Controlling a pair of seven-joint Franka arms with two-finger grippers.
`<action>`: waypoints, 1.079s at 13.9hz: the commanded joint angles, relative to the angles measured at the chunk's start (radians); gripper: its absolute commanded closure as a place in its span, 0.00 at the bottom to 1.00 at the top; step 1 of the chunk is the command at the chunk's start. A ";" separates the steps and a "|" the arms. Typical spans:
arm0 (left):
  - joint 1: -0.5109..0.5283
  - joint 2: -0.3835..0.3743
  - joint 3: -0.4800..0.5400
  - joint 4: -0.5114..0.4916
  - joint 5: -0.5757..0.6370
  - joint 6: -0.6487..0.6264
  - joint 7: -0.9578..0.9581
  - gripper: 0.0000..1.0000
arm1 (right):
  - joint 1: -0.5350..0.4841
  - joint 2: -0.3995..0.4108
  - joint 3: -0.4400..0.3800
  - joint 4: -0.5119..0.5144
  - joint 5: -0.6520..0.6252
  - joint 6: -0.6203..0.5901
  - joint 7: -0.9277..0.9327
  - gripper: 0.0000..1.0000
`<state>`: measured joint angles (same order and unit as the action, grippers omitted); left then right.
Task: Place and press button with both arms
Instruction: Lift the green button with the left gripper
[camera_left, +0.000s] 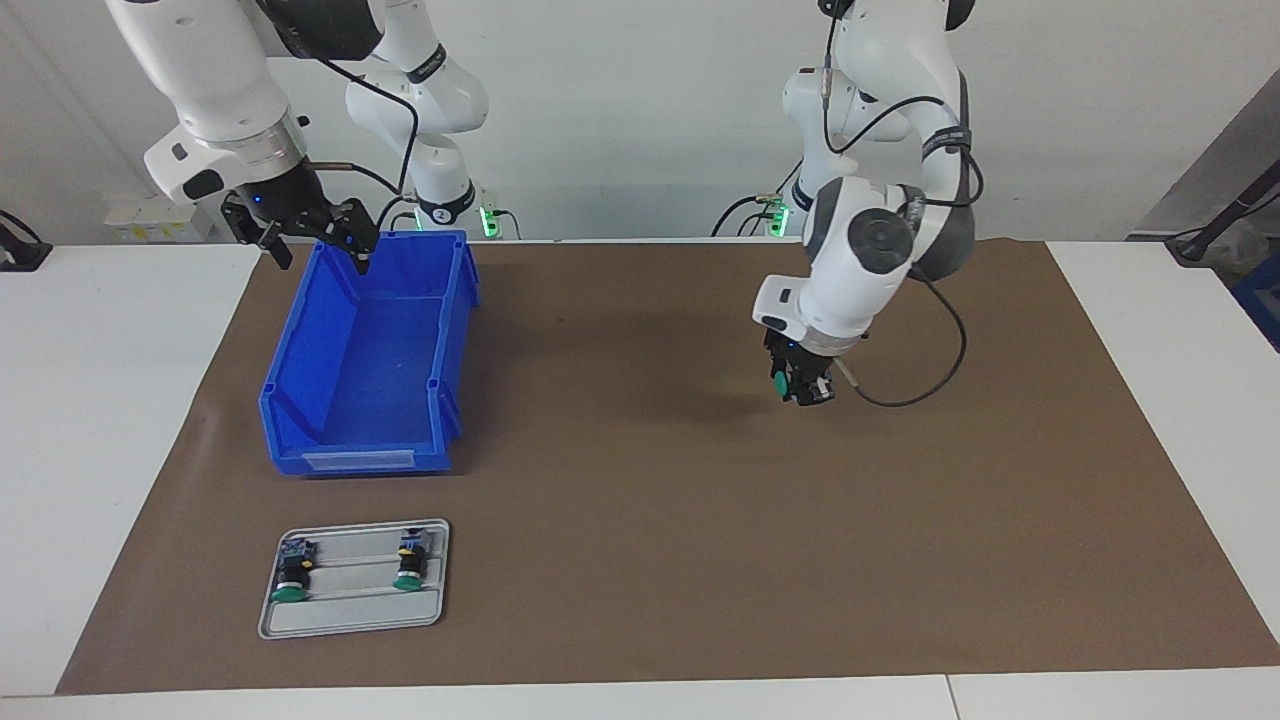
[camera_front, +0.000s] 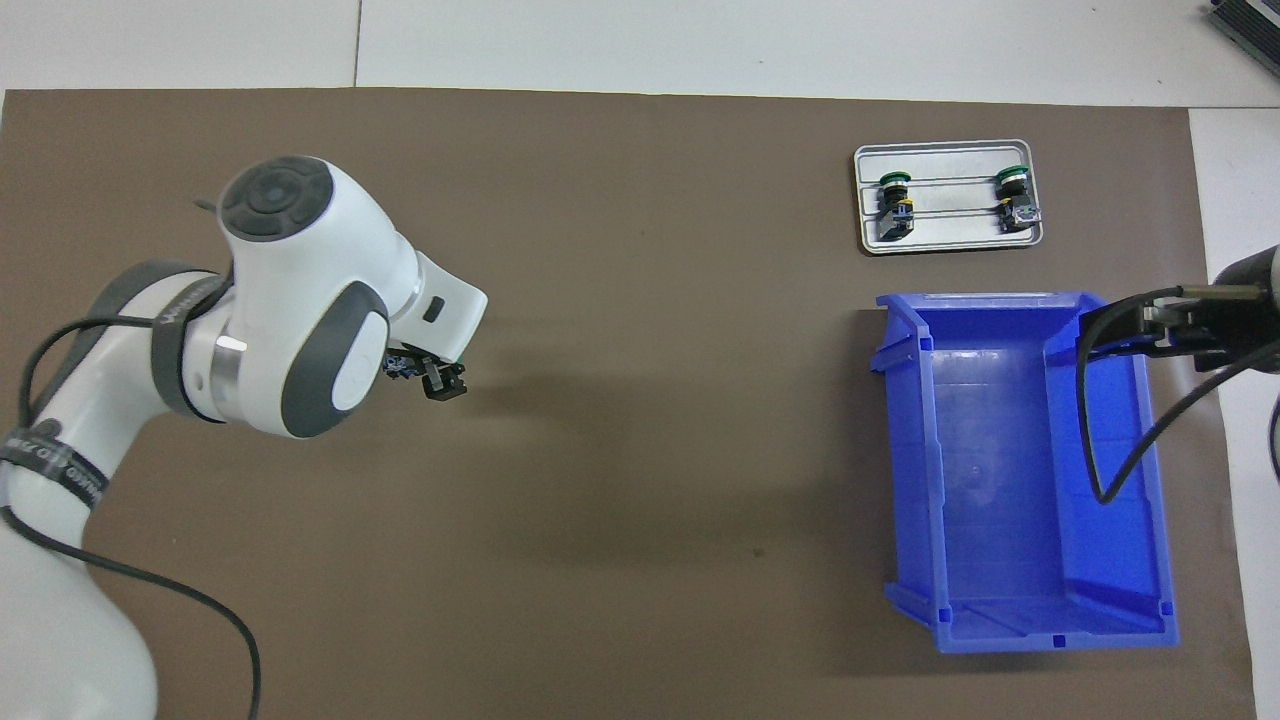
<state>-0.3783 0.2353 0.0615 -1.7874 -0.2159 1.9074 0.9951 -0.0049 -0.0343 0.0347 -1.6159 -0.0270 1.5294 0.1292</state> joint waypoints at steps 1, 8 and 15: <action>0.148 -0.027 -0.011 -0.007 -0.190 -0.073 0.136 0.78 | -0.007 -0.021 0.008 -0.026 0.013 0.015 0.006 0.00; 0.311 -0.105 -0.006 -0.251 -0.636 0.108 0.511 0.84 | -0.007 -0.021 0.008 -0.026 0.012 0.015 0.006 0.00; 0.315 -0.050 -0.006 -0.423 -1.244 0.190 0.942 0.86 | -0.007 -0.021 0.007 -0.026 0.013 0.015 0.006 0.00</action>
<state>-0.0707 0.1904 0.0596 -2.1475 -1.3181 2.0781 1.8124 -0.0045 -0.0343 0.0349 -1.6159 -0.0270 1.5294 0.1292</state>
